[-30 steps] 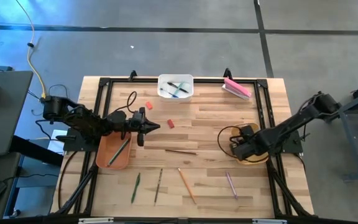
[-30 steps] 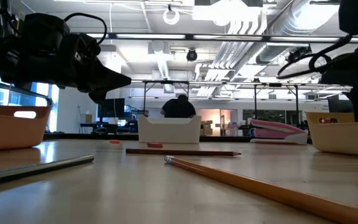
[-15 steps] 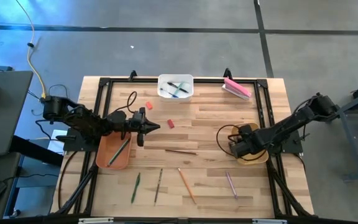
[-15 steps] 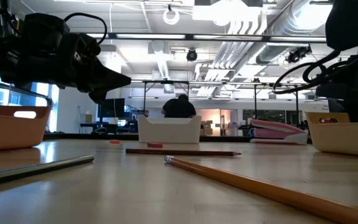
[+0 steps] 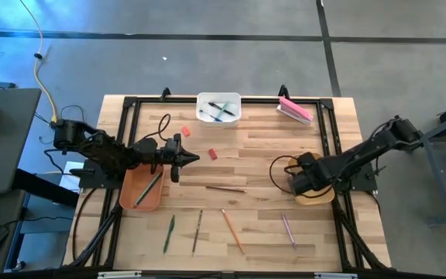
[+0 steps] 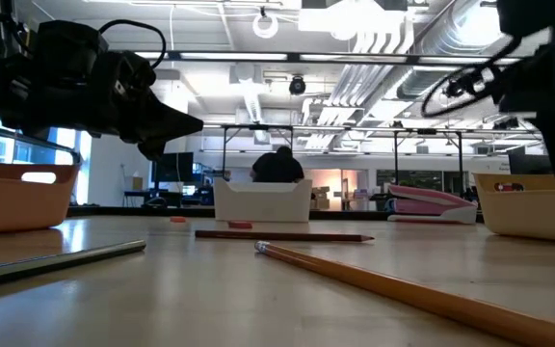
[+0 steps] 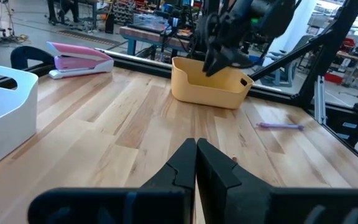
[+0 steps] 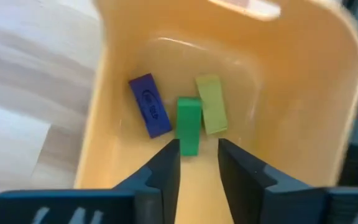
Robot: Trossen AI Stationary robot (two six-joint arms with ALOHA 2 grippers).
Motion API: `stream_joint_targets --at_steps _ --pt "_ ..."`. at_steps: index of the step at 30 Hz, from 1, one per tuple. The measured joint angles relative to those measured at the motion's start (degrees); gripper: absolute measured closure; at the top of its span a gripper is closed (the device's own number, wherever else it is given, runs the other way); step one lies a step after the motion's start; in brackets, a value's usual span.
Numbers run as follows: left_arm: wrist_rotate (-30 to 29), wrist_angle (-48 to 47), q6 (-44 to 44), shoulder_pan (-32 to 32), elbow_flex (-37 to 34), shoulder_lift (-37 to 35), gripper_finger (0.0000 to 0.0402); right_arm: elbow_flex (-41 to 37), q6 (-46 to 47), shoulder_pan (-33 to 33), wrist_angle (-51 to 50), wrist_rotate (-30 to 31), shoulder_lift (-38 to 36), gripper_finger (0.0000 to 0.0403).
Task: Sort crayons/erasers/pens/pencils in bins
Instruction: Put the brown pencil into the orange bin
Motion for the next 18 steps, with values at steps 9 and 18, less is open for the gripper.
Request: stream_joint_targets --at_steps 9,18 --pt "3.56 0.05 1.53 0.13 1.73 0.0 0.0401 3.2 -27.99 0.79 13.15 8.22 -3.81 0.0397" --pt "4.38 -0.26 2.13 -2.29 3.7 0.0 0.0401 1.23 -54.89 1.55 45.05 16.04 -6.47 0.0399"
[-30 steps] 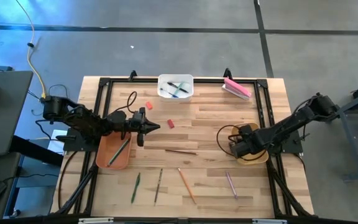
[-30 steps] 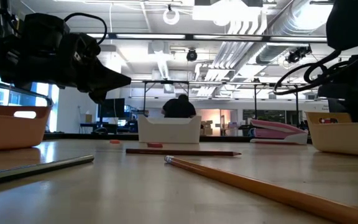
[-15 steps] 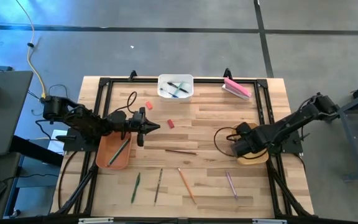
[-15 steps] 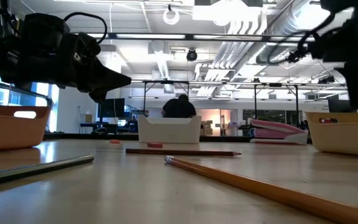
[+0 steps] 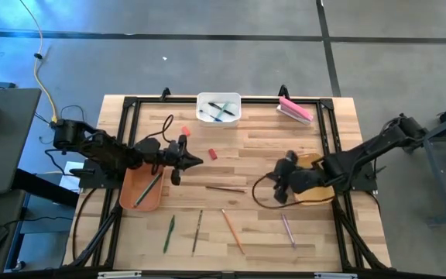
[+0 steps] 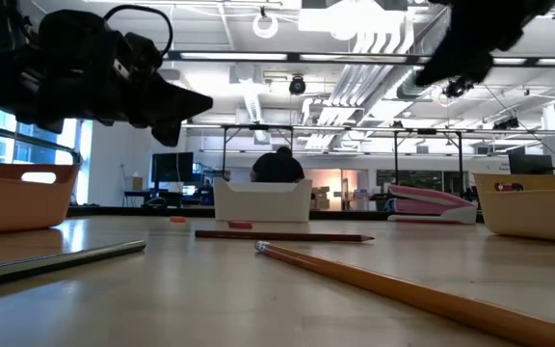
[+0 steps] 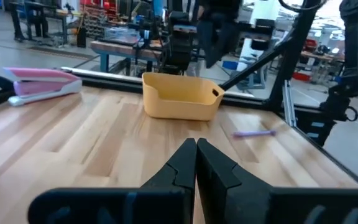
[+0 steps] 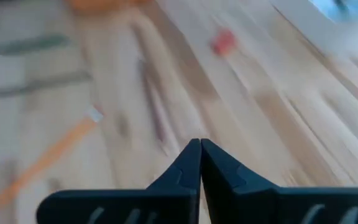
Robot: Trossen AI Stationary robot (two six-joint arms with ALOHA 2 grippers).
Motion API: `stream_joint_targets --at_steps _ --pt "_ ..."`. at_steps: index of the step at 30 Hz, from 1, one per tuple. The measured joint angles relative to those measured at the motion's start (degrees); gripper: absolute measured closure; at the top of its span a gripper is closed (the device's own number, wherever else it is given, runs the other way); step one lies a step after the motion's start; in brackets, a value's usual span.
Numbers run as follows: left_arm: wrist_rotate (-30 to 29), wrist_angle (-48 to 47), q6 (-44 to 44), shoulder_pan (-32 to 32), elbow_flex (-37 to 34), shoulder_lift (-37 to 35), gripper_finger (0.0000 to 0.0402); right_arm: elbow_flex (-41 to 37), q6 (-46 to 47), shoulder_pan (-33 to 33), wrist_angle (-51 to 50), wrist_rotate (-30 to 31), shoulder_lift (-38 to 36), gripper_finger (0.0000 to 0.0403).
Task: Sort crayons/erasers/pens/pencils in bins
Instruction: Put the brown pencil into the orange bin
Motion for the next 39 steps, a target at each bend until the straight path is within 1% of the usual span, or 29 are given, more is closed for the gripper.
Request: stream_joint_targets --at_steps 3,5,6,9,14,17,21,25,30,33,36,39 --pt "0.0 -0.92 -0.65 -1.43 0.73 0.0 0.0401 -4.08 -6.31 0.61 15.08 -1.57 1.96 0.0402" --pt "-0.46 -3.0 -0.77 -2.62 1.36 0.0 0.0401 -5.4 -7.37 1.27 21.46 -2.35 3.73 0.0402" --pt "-0.75 -4.46 -1.08 -3.23 1.83 0.0 0.0401 -5.53 -7.36 1.72 22.79 -2.24 4.64 0.0402" --pt "-2.42 -8.19 -3.17 -5.4 3.12 -0.01 0.0401 -4.57 -6.5 3.37 22.83 -0.51 8.03 0.0402" --pt "-9.03 -15.71 -3.2 -10.53 4.99 -0.02 0.0401 -0.66 -6.22 5.02 21.59 -0.21 13.95 0.0403" --pt "-11.89 -21.8 -3.62 -13.61 6.71 -0.02 0.0401 1.14 -5.28 4.98 21.8 -2.13 18.07 0.0402" --pt "-16.15 -28.26 -3.63 -18.07 9.07 -0.02 0.0401 1.57 -5.28 4.3 24.95 -3.77 24.12 0.0399" --pt "-19.33 -29.11 -3.98 -21.63 9.99 -0.02 0.0401 1.57 -3.95 2.0 25.83 -7.17 26.93 0.0373" --pt "-22.08 -31.24 -7.14 -23.49 11.14 -0.02 0.0401 1.57 -4.64 -1.35 25.3 -8.25 27.41 0.0314" --pt "-22.67 -34.62 -7.7 -24.03 12.75 -0.01 0.0402 1.57 -6.88 -4.07 25.35 -11.3 27.95 0.0286" --pt "-23.63 -38.65 -7.71 -24.71 14.83 -0.02 0.0402 1.57 -9.36 -6.44 25.13 -14.42 29.03 0.0273" --pt "-24.63 -40.97 -7.72 -25.2 16.46 -0.02 0.0402 1.57 -11.4 -7.65 24.41 -14.79 30.25 0.0274"
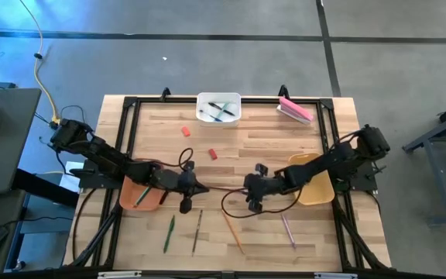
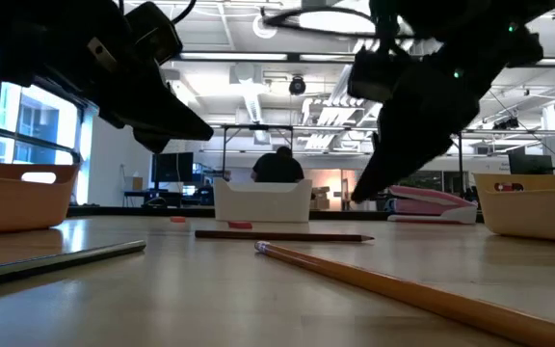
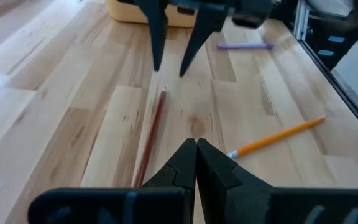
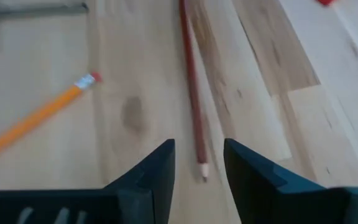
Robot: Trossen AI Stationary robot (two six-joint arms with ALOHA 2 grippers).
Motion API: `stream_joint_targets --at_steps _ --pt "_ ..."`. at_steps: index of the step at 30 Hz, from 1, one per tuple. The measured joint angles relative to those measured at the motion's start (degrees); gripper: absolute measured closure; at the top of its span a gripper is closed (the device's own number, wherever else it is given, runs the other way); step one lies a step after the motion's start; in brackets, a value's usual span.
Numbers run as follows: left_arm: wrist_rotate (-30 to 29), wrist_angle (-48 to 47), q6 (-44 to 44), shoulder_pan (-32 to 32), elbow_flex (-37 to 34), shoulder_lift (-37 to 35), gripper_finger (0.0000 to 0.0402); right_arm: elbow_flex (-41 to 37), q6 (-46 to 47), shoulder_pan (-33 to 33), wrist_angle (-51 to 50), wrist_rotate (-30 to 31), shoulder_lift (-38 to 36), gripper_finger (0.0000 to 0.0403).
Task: Sort crayons/erasers/pens/pencils in bins
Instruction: Put the brown pencil into the orange bin
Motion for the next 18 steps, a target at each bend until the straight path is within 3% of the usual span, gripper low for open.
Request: stream_joint_targets --at_steps 14,18 --pt "-0.05 -0.04 -3.81 0.34 0.49 0.0 0.0402 0.13 -2.93 -0.65 0.04 -0.58 6.84 0.0276" --pt "0.0 -0.05 -6.27 1.38 0.49 0.0 0.0402 0.15 -2.95 -0.63 0.17 -0.67 7.32 0.0298"
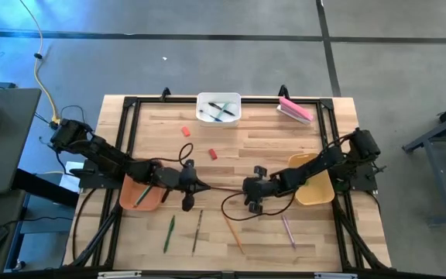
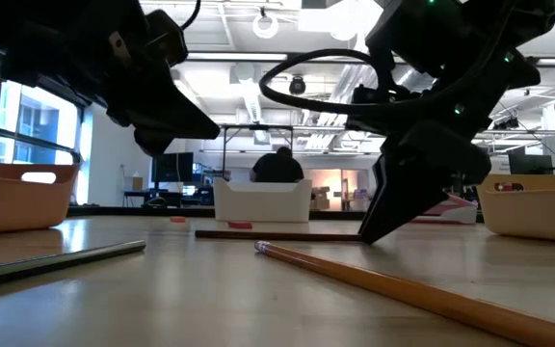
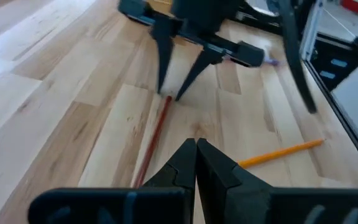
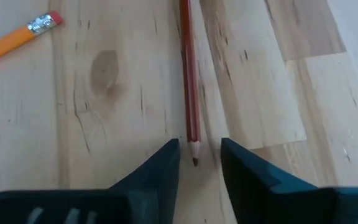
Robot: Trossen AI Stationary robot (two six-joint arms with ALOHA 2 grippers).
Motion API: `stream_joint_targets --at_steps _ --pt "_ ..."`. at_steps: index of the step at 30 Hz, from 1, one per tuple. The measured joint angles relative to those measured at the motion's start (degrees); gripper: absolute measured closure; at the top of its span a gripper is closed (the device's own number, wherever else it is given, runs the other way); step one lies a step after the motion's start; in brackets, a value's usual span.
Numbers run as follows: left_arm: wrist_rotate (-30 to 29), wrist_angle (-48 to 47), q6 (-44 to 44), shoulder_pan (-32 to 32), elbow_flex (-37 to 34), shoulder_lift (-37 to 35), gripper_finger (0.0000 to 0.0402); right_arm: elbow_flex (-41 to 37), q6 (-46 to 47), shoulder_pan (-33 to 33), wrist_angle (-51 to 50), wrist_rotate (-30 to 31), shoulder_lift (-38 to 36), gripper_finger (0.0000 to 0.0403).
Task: Sort crayons/erasers/pens/pencils in bins
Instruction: Put the brown pencil into the orange bin
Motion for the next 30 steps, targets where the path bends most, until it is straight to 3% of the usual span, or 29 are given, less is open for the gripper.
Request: stream_joint_targets --at_steps 8,15,24,30 --pt "2.22 -2.65 -1.54 3.06 0.09 0.01 0.0393 -0.02 -1.29 -0.04 0.64 -1.19 0.16 0.0394" --pt "6.42 -14.67 4.53 3.5 5.03 0.0 0.0345 -0.15 0.54 -0.04 2.02 -1.75 0.2 0.0387" --pt "3.2 -25.09 19.99 1.17 11.36 0.02 0.0286 -0.37 5.96 -0.06 4.08 -3.35 -1.72 0.0399" --pt "2.18 -26.44 23.29 0.29 12.15 0.02 0.0277 -0.33 6.49 -0.09 8.59 -2.95 -1.96 0.0399"
